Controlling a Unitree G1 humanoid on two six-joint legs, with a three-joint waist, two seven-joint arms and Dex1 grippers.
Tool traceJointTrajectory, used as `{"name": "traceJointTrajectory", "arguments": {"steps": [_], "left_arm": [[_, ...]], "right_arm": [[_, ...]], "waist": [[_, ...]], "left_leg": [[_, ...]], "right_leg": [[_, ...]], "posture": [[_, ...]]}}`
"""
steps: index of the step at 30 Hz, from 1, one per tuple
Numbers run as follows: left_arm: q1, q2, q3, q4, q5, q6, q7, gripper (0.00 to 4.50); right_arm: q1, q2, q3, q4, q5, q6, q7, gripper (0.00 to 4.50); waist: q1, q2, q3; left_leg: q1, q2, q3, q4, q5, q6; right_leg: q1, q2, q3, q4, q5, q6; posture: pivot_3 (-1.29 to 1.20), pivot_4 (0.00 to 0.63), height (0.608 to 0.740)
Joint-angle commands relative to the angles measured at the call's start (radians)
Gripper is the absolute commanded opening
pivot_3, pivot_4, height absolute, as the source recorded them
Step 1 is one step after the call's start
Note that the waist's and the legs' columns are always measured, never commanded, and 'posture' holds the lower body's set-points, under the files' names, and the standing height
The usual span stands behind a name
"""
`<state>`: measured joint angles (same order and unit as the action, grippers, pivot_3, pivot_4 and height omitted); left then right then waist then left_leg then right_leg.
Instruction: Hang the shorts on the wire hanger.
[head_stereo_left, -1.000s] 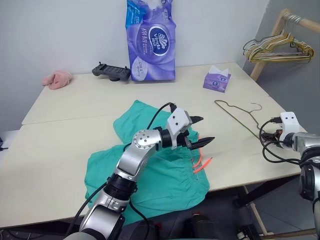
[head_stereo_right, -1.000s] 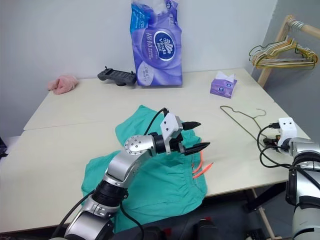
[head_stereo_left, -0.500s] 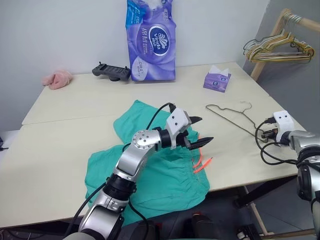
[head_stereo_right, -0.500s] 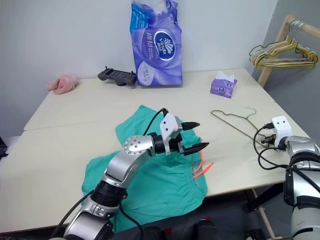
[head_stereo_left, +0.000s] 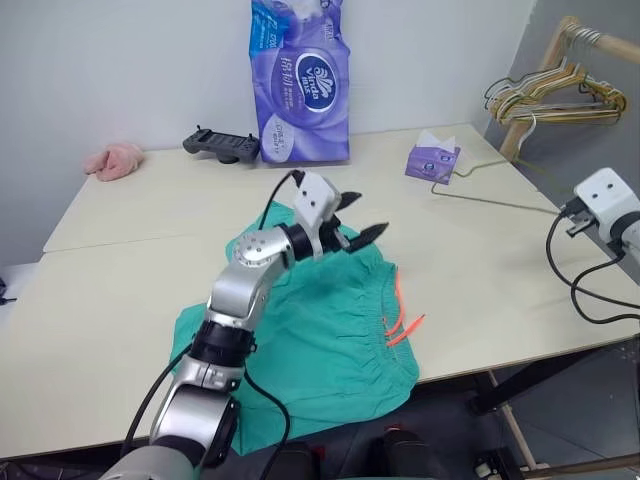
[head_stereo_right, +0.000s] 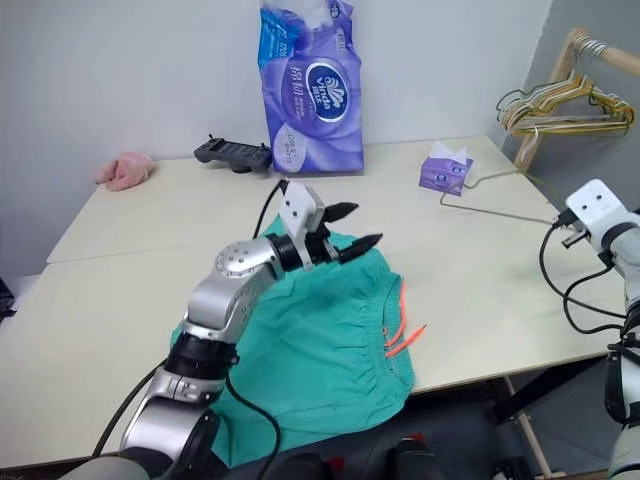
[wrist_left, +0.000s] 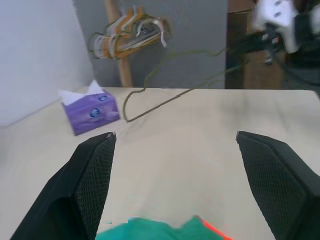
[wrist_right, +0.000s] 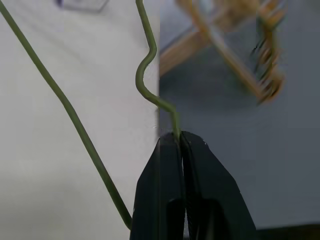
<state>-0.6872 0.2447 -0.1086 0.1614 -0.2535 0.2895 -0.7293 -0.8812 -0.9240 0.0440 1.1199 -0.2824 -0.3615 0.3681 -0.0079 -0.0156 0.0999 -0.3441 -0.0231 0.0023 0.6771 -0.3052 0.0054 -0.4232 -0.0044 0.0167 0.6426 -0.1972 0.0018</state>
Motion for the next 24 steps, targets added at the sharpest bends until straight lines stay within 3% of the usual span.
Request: {"name": "traceJointTrajectory", "arguments": {"steps": [1,11,16,18,24], "left_arm": [[-0.071,0.006,0.042,0.071,-0.009,-0.061,-0.014,4.10],[-0.219,0.071,0.104,0.307,-0.023,-0.121,-0.096,4.10],[-0.181,0.068,0.061,0.253,-0.041,-0.072,-0.200,4.10],[-0.160,0.069,0.043,0.221,-0.055,-0.039,-0.249,4.45],[-0.162,0.091,0.034,0.215,-0.052,0.002,-0.292,4.48]], "right_arm": [[-0.011,-0.041,0.021,-0.059,-0.043,-0.120,-0.063,0.02],[0.145,-0.093,0.031,-0.285,-0.081,-0.422,-0.107,0.02],[0.154,-0.074,0.026,-0.389,-0.064,-0.442,-0.088,0.02],[0.160,-0.065,0.030,-0.448,-0.058,-0.456,-0.075,0.00],[0.166,-0.053,0.032,-0.580,-0.052,-0.478,-0.035,0.00]], "waist": [[-0.002,0.000,0.000],[-0.020,0.000,0.000],[-0.025,0.000,0.000],[-0.025,0.000,0.000],[-0.025,0.000,0.000]], "left_leg": [[0.000,0.000,0.000,0.000,0.000,0.000],[-0.001,0.000,0.000,0.000,0.000,0.000],[0.000,0.000,0.000,0.000,-0.001,0.000],[0.000,0.000,0.000,0.000,-0.001,0.000],[0.000,0.000,0.000,0.001,-0.001,0.001]], "right_leg": [[0.000,0.000,0.000,0.000,0.000,-0.001],[0.000,0.000,0.001,0.000,0.001,0.000],[0.000,-0.001,0.001,0.000,0.001,0.000],[0.000,0.000,0.001,0.000,0.001,0.000],[0.000,0.000,0.001,0.000,0.001,0.000]], "posture": [[-0.02,0.021,0.740],[-0.03,0.014,0.740],[-0.04,0.014,0.740],[-0.04,0.015,0.740],[-0.05,0.016,0.740]]}}
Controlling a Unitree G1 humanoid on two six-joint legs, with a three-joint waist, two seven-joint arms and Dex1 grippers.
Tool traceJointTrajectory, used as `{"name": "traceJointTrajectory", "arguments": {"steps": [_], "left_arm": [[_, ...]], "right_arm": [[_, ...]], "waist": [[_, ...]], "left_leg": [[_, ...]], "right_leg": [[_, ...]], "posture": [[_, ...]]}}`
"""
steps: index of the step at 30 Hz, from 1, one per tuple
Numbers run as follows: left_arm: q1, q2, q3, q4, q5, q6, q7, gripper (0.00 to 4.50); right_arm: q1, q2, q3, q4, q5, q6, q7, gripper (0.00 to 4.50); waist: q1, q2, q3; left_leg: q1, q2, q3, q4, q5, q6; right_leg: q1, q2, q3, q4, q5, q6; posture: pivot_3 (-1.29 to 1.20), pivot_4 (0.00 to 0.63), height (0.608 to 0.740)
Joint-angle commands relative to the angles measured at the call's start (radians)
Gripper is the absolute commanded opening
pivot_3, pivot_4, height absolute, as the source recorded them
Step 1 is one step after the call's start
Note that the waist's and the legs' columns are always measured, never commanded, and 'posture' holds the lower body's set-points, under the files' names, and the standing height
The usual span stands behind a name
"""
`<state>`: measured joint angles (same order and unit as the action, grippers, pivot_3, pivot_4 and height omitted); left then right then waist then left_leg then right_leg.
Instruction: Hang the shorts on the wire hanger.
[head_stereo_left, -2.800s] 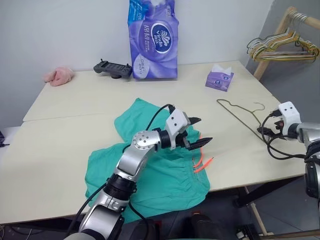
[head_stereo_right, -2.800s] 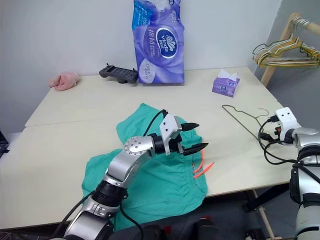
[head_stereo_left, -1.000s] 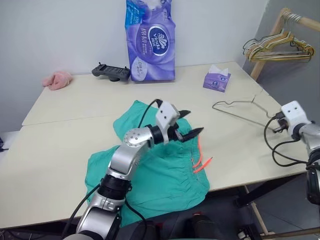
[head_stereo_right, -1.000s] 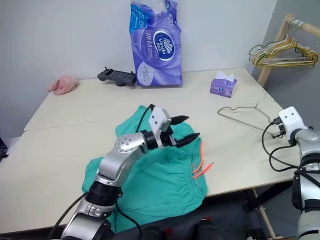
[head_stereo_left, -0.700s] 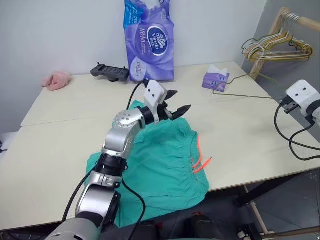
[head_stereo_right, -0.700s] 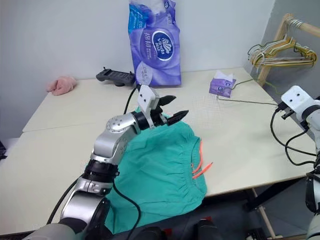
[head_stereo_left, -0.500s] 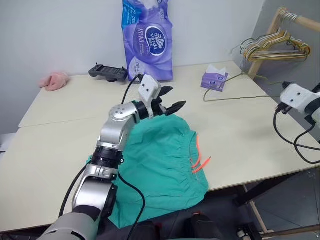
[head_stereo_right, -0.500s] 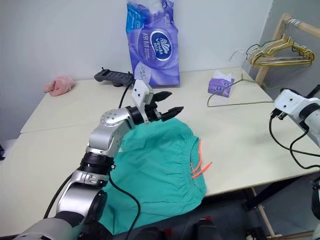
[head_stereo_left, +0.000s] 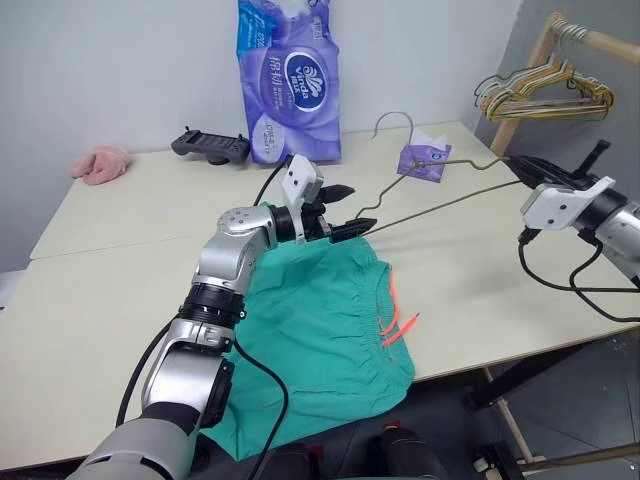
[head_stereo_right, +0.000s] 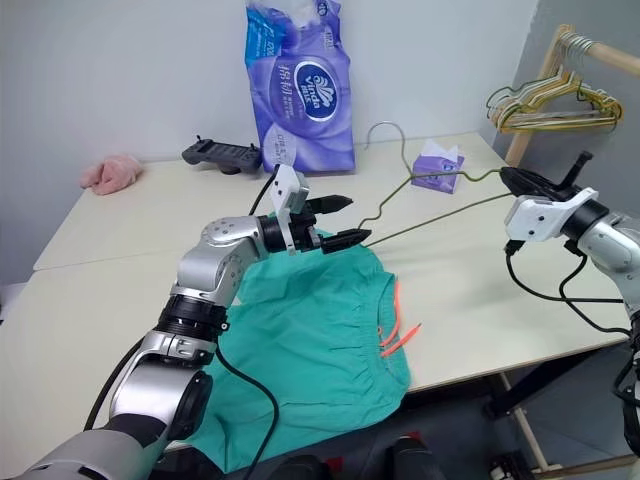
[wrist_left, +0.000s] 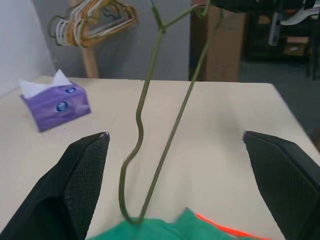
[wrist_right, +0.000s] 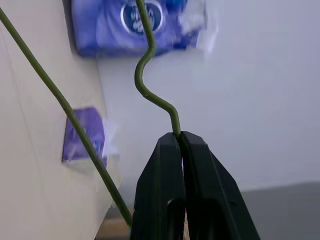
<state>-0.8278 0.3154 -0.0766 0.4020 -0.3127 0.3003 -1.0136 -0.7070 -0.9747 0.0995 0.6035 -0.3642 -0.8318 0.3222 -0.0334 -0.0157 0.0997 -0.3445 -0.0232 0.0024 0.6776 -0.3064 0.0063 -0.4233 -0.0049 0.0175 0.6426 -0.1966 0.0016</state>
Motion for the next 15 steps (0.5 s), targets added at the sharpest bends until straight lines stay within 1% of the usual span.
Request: {"name": "traceJointTrajectory", "arguments": {"steps": [1,10,15], "left_arm": [[-0.025,0.028,-0.006,-0.018,0.017,-0.009,-0.019,4.48],[-0.049,0.062,-0.039,0.048,0.075,-0.044,-0.077,4.48],[-0.031,0.064,-0.060,0.025,0.083,-0.029,-0.110,4.48]], "right_arm": [[-0.012,0.003,-0.024,-0.080,0.035,0.000,0.020,0.00],[-0.046,0.034,-0.033,-0.183,0.060,0.009,0.062,0.00],[-0.054,0.044,-0.034,-0.217,0.080,0.030,0.091,0.00]], "waist": [[0.000,0.000,0.000],[0.000,0.000,0.000],[0.001,0.000,0.000]], "left_leg": [[0.000,0.000,0.000,0.000,0.000,0.000],[0.000,0.000,0.000,0.000,0.000,0.001],[0.000,0.000,0.000,0.000,-0.001,0.001]], "right_leg": [[0.000,0.000,0.000,0.000,0.000,0.000],[0.000,0.000,0.000,0.000,0.000,0.000],[0.000,0.000,0.000,0.000,0.000,0.000]], "posture": [[-0.05,0.016,0.740],[-0.05,0.023,0.740],[-0.05,0.031,0.740]]}}
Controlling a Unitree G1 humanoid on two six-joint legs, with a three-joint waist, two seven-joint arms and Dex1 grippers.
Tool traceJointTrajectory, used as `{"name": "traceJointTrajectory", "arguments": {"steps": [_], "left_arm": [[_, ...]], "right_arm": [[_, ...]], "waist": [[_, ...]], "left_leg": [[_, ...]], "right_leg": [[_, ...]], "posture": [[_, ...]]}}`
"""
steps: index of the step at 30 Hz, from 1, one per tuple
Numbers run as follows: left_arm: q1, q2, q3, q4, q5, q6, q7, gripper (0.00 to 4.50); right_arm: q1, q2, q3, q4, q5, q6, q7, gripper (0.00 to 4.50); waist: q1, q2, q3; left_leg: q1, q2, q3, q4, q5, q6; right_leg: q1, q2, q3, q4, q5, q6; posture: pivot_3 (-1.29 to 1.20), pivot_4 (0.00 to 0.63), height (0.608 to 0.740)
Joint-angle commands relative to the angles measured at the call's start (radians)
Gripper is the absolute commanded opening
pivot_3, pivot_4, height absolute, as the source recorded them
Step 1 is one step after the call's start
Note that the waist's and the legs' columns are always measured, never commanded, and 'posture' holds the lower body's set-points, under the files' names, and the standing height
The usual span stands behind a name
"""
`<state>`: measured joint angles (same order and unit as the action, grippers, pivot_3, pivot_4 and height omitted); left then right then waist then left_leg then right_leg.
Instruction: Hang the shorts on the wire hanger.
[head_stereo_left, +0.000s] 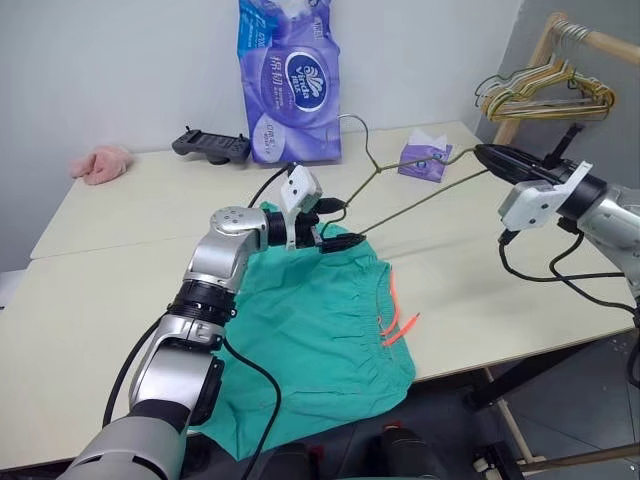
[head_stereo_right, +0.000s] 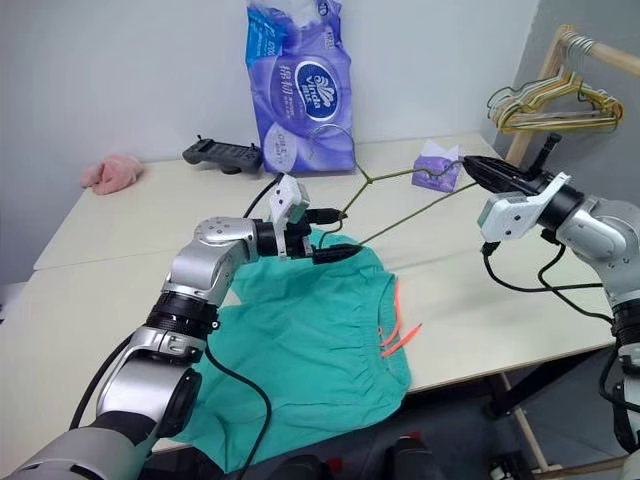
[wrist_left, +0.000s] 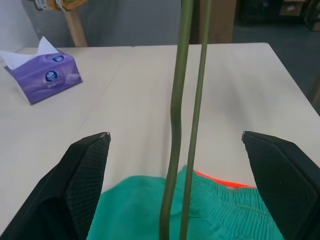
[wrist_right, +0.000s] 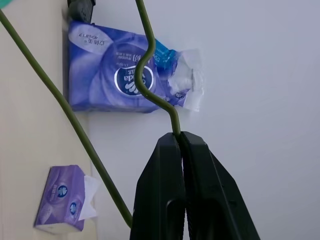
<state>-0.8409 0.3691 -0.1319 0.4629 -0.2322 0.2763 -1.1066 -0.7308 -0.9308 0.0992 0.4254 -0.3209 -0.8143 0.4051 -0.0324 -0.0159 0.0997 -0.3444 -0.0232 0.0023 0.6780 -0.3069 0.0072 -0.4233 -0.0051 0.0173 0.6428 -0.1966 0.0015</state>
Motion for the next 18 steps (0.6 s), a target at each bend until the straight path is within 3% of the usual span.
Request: {"name": "traceJointTrajectory", "arguments": {"steps": [1,8,16,18], "left_arm": [[-0.012,0.011,-0.009,-0.043,0.005,-0.005,-0.021,4.48],[-0.004,0.018,-0.042,-0.022,0.053,-0.052,-0.044,4.48],[-0.061,0.034,-0.065,0.153,0.161,-0.241,-0.028,4.48],[-0.069,0.023,-0.050,0.177,0.162,-0.260,-0.010,4.08]], "right_arm": [[-0.034,0.002,-0.036,-0.052,0.042,0.016,0.013,0.00],[-0.069,0.035,-0.036,-0.127,0.082,0.062,0.054,0.00],[-0.104,0.042,-0.041,-0.113,0.075,0.063,0.072,0.00],[-0.104,0.042,-0.042,-0.114,0.076,0.064,0.072,0.00]], "waist": [[0.000,0.000,0.000],[-0.001,0.000,0.000],[0.000,0.000,0.000],[0.000,0.000,0.000]], "left_leg": [[0.000,0.000,0.000,0.000,0.000,0.000],[0.000,0.000,0.000,0.000,-0.001,0.001],[0.000,0.000,0.000,0.000,-0.001,0.002],[0.000,0.000,0.000,0.000,-0.001,0.002]], "right_leg": [[0.000,0.000,0.000,0.000,0.000,0.000],[0.000,0.000,0.000,0.000,0.000,0.000],[0.000,0.000,0.000,0.000,0.000,0.000],[0.000,0.000,0.000,0.000,0.000,0.000]], "posture": [[-0.05,0.034,0.740],[-0.06,0.036,0.740],[-0.06,0.041,0.740],[-0.06,0.043,0.740]]}}
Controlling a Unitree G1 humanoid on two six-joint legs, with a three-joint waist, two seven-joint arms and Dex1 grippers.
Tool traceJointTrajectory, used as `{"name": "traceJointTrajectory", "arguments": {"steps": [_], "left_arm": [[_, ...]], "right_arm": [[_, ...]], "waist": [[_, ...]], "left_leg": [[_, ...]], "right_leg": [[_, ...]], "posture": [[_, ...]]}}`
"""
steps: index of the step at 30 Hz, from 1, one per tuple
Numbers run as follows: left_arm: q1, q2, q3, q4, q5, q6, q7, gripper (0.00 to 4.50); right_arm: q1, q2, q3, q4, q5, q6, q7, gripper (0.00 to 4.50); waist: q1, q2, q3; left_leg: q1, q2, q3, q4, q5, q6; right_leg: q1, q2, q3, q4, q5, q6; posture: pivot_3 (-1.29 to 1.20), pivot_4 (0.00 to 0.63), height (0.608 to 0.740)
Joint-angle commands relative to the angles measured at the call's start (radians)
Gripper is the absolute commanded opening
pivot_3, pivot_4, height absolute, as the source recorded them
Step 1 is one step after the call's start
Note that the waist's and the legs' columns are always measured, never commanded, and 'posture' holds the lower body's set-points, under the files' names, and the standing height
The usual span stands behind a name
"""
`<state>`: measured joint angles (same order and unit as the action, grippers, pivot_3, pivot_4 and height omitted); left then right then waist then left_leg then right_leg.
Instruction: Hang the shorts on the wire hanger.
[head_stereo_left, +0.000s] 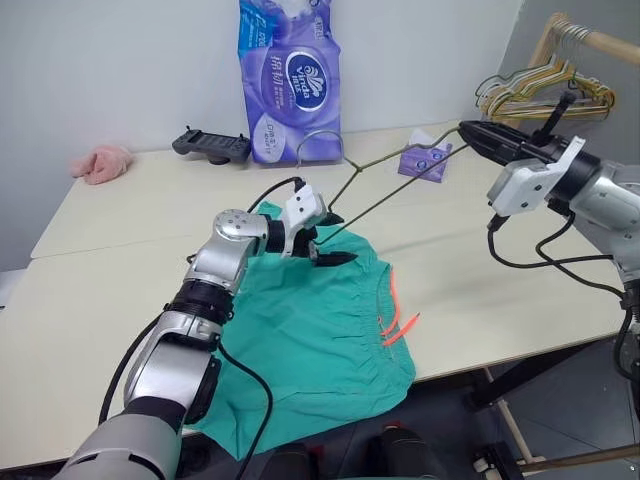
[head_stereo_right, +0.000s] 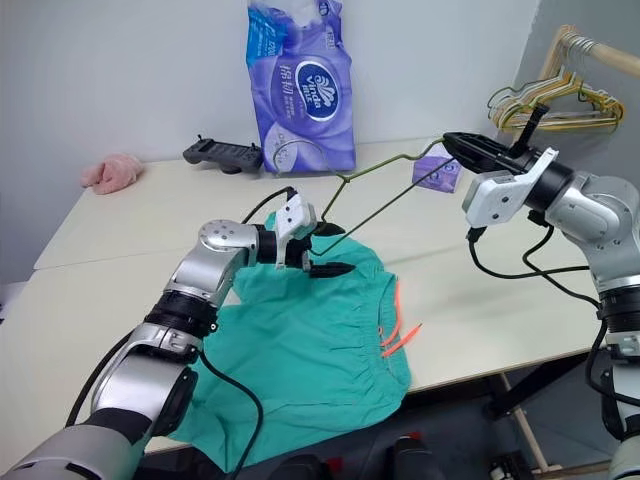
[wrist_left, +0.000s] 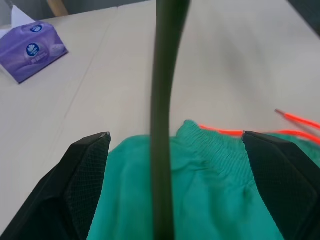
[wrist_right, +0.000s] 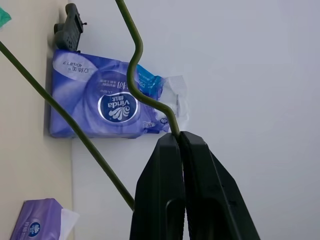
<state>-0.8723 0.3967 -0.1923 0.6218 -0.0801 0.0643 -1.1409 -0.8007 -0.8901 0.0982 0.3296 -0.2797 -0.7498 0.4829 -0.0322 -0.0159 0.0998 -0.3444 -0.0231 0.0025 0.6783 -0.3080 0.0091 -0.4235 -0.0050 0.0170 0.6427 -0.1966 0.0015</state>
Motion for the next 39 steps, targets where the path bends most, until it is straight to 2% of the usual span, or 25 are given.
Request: {"name": "traceJointTrajectory", "arguments": {"steps": [1,13,19,22,28,32,33,36,39], "left_arm": [[-0.040,-0.010,0.017,0.023,0.007,-0.052,0.027,3.87],[-0.053,-0.029,0.038,0.029,-0.011,-0.057,0.027,0.01],[-0.068,-0.045,0.043,0.072,0.020,-0.081,0.100,0.01],[-0.074,-0.051,0.033,0.109,0.054,-0.112,0.143,0.00],[-0.103,-0.034,0.031,0.195,0.112,-0.188,0.223,0.00],[-0.122,0.008,-0.031,0.277,0.250,-0.329,0.346,0.00],[-0.128,0.020,-0.057,0.295,0.299,-0.372,0.392,0.00],[-0.143,0.031,-0.094,0.330,0.377,-0.458,0.484,0.00],[-0.144,0.029,-0.121,0.327,0.429,-0.533,0.544,0.00]], "right_arm": [[-0.032,0.003,-0.041,-0.023,0.035,0.002,-0.006,0.00],[-0.023,0.017,-0.034,-0.046,0.025,0.034,-0.005,0.00],[-0.002,0.014,-0.020,-0.060,0.019,0.081,0.030,0.00],[0.020,0.009,0.006,-0.068,0.058,0.133,0.120,0.78],[0.053,0.002,-0.010,-0.094,0.091,0.190,0.191,2.88],[0.072,0.000,-0.017,-0.134,0.094,0.267,0.219,4.23],[0.073,0.007,-0.020,-0.155,0.094,0.342,0.228,4.49],[0.070,0.028,-0.019,-0.225,0.105,0.531,0.262,4.49],[0.063,0.037,0.012,-0.283,0.071,0.642,0.304,4.49]], "waist": [[0.000,0.000,0.000],[0.000,0.000,0.000],[0.000,0.000,0.000],[0.000,0.000,0.000],[0.000,0.000,0.000],[0.001,0.000,0.000],[0.001,0.000,0.000],[0.003,0.000,0.000],[0.004,0.000,0.000]], "left_leg": [[0.000,0.000,0.000,0.000,0.000,0.000],[0.000,0.000,0.000,0.000,0.000,0.001],[0.000,0.000,0.000,0.000,0.000,0.001],[0.000,0.000,0.000,0.000,0.000,0.001],[0.000,0.000,0.000,0.000,0.000,0.001],[0.000,0.000,0.000,0.000,0.000,0.001],[0.000,0.000,0.000,0.000,0.000,0.001],[0.001,0.000,-0.001,0.000,0.000,0.001],[0.000,0.000,-0.001,0.000,-0.001,0.001]], "right_leg": [[0.000,0.000,0.000,0.000,0.000,0.000],[0.000,0.000,0.000,0.000,0.000,0.000],[0.000,0.000,0.000,0.000,0.000,0.000],[0.000,0.000,0.000,0.000,0.000,0.000],[0.000,0.000,0.000,0.000,0.000,0.000],[0.000,0.000,0.000,0.000,0.000,0.000],[0.000,0.000,0.000,0.000,0.000,0.000],[-0.001,-0.001,-0.001,0.000,0.000,0.000],[-0.002,-0.004,-0.001,0.001,0.000,0.000]], "posture": [[-0.06,0.043,0.740],[-0.06,0.050,0.740],[-0.06,0.051,0.740],[-0.06,0.049,0.740],[-0.06,0.051,0.740],[-0.06,0.057,0.740],[-0.05,0.058,0.740],[-0.06,0.059,0.740],[-0.06,0.061,0.740]]}}
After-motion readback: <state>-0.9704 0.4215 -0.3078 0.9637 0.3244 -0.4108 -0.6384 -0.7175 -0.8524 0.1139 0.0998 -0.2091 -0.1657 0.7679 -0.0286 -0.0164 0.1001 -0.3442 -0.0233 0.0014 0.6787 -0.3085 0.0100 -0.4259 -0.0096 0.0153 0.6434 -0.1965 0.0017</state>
